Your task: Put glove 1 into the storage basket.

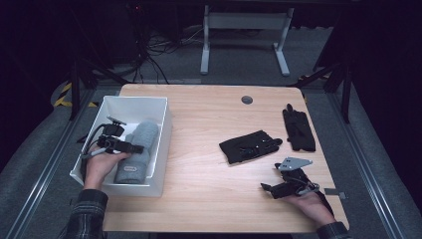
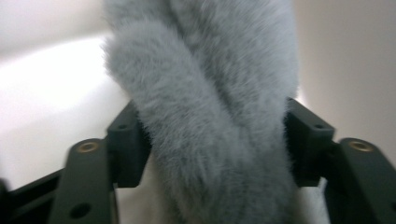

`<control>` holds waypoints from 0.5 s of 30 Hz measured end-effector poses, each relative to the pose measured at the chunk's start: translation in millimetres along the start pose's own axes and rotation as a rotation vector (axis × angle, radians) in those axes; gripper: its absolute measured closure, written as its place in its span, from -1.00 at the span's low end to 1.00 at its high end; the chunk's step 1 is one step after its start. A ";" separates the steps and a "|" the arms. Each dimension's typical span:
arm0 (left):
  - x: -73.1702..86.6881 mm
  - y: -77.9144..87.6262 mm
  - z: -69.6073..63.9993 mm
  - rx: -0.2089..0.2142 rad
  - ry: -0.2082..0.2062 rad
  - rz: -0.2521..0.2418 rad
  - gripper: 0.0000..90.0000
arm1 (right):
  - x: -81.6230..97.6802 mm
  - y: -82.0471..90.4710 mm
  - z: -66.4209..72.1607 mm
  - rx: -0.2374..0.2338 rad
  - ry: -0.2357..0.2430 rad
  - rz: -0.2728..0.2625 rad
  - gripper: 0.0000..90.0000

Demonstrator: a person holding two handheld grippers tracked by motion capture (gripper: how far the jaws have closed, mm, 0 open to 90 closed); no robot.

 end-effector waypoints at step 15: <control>-51.0 60.7 -39.7 -0.084 -0.099 -0.160 -0.66 | 0.0 0.0 0.0 0.000 0.000 0.000 -0.87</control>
Point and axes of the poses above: each handheld gripper's, and its own axes: y roughly backward along the jaws, x roughly out of its underside, z roughly to its left, the point moved 8 cm from there along -y, roughly forward along the jaws, and after that the axes turned 13 degrees about -y, right-handed, at the moved point
